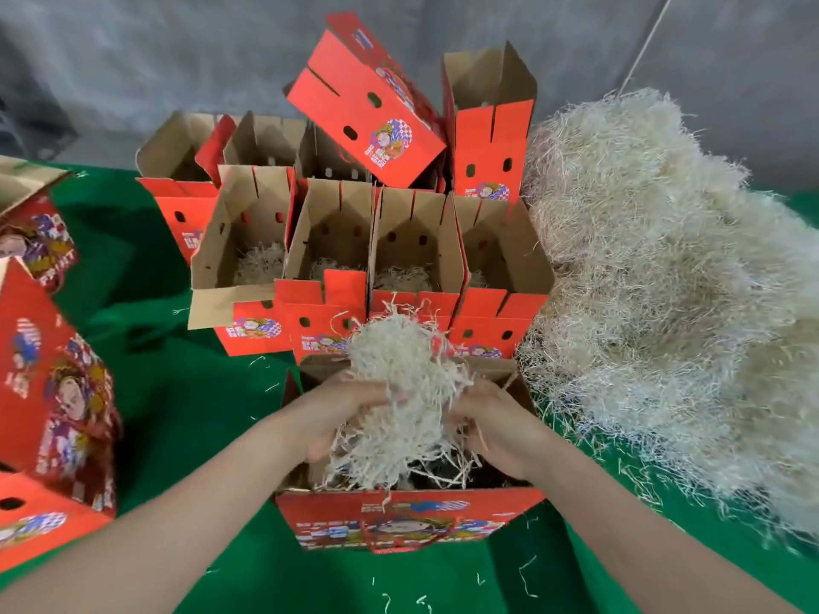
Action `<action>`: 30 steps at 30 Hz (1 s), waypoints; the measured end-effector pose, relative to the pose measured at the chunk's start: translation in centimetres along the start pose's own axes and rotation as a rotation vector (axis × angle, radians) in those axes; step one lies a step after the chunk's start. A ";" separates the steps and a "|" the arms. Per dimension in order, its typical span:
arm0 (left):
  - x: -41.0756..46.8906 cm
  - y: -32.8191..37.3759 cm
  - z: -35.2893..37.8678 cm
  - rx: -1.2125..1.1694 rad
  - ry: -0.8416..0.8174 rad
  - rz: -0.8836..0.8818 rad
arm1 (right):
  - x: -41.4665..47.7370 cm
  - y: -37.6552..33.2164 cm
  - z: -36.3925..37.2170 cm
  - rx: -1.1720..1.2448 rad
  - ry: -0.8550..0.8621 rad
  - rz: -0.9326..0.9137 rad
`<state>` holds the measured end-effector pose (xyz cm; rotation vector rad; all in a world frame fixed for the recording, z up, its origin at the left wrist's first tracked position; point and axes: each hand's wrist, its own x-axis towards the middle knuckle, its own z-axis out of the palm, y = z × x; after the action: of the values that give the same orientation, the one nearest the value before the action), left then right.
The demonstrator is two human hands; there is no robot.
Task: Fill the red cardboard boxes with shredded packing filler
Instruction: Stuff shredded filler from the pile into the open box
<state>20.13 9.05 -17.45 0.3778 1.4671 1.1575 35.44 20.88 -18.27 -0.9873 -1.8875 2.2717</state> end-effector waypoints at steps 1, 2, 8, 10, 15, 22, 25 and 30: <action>0.6 -0.3 0.4 0.065 0.051 0.049 | -0.1 0.0 0.0 -0.059 -0.049 -0.023; 1.2 -0.6 0.4 0.105 0.099 0.102 | -0.2 0.1 -0.1 -0.106 -0.059 -0.045; 0.7 -0.5 -1.7 0.133 0.259 0.265 | -1.3 -0.7 -4.8 -0.157 0.143 -0.141; 0.4 -0.7 -2.8 0.192 0.220 0.265 | -1.6 -0.5 -6.1 -0.098 0.205 -0.109; 0.6 -1.2 -2.4 0.309 0.043 0.194 | -1.2 -0.3 -5.8 0.105 0.141 0.020; 1.2 -0.4 1.1 0.300 -0.065 0.143 | -0.4 -0.1 -2.4 0.229 -0.136 0.037; 1.6 -0.5 0.9 0.342 -0.005 0.279 | -0.6 0.1 -3.4 0.060 -0.112 0.031; 0.6 -0.4 -1.2 0.360 0.031 0.353 | -1.5 0.2 -6.9 0.032 0.106 0.070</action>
<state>19.02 8.80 -18.28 0.8991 1.6826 1.1723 39.98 26.30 -18.20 -1.1622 -1.7974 2.2302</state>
